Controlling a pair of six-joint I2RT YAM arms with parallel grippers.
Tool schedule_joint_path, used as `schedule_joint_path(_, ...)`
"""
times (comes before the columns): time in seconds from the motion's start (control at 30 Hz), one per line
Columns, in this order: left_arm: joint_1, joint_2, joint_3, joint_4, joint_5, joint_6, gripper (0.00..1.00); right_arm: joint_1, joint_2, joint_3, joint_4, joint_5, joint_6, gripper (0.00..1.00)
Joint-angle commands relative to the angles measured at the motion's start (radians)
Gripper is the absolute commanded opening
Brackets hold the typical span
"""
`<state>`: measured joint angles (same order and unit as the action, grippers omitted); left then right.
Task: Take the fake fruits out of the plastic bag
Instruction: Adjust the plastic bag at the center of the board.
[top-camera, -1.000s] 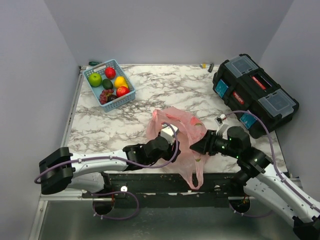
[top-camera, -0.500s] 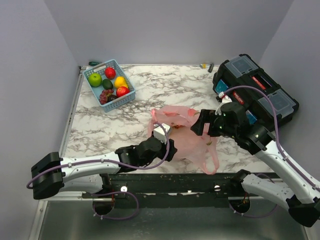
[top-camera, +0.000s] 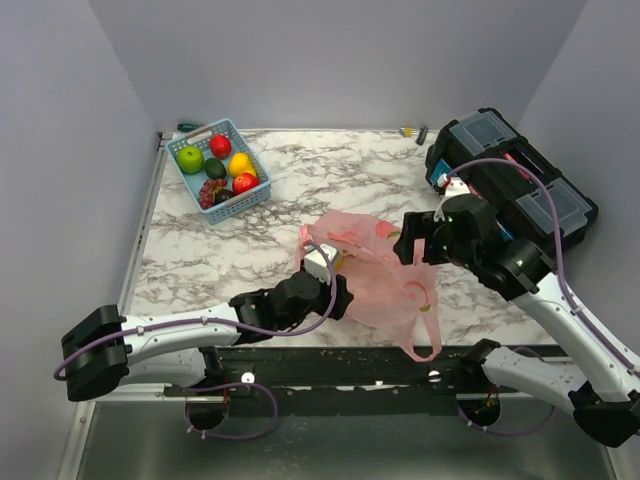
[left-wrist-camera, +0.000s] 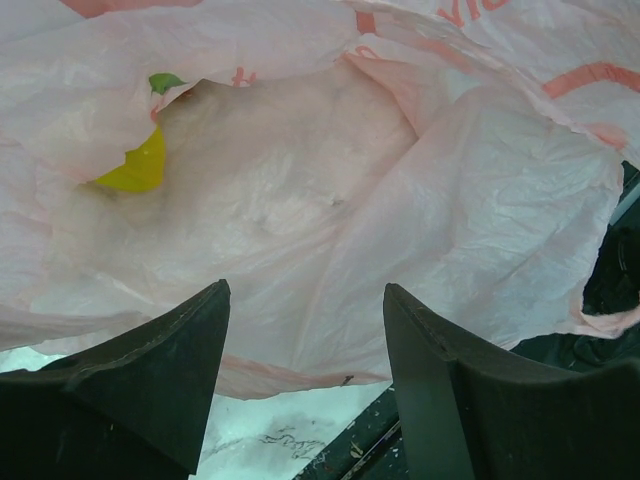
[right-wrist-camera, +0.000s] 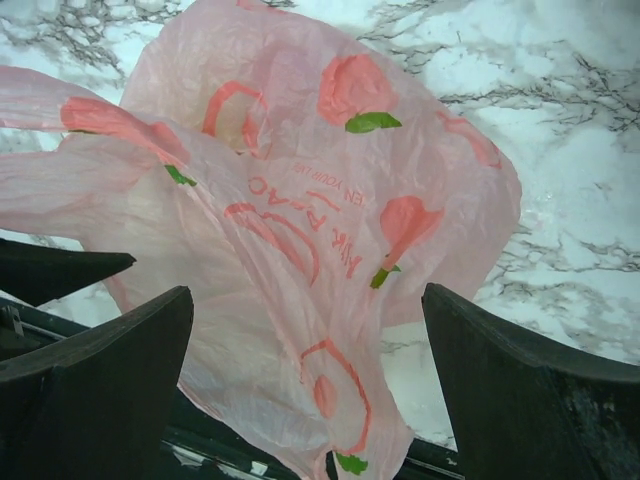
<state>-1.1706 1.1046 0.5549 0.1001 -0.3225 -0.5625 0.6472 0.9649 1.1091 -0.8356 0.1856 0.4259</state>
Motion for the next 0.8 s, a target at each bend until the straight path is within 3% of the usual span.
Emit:
schedule_joint_path(0.0,0.014,-0.015,-0.01,0.027,0.031,0.003,0.63,0.003,0.008,0.013,-0.001,-0.045,-0.104,1.0)
schedule_joint_path(0.2,0.034,-0.04,-0.04,0.055,0.075,-0.007,0.63,0.003,0.078,-0.192,0.324,-0.426,-0.177,0.95)
schedule_joint_path(0.3,0.051,-0.057,-0.046,0.039,0.111,-0.033,0.63,0.003,0.109,-0.242,0.417,-0.438,-0.148,0.95)
schedule_joint_path(0.43,0.058,-0.078,-0.078,0.064,0.157,-0.037,0.63,0.002,0.186,-0.266,0.474,-0.328,-0.125,0.89)
schedule_joint_path(0.5,0.062,-0.074,-0.07,0.046,0.172,-0.04,0.63,0.006,0.23,-0.251,0.475,-0.273,-0.102,0.73)
schedule_joint_path(0.63,0.061,-0.08,-0.076,0.042,0.173,-0.036,0.63,0.026,0.241,-0.236,0.523,-0.265,-0.058,0.3)
schedule_joint_path(0.77,0.062,-0.093,-0.084,0.046,0.163,-0.063,0.63,0.068,0.209,-0.196,0.564,-0.36,0.0,0.07)
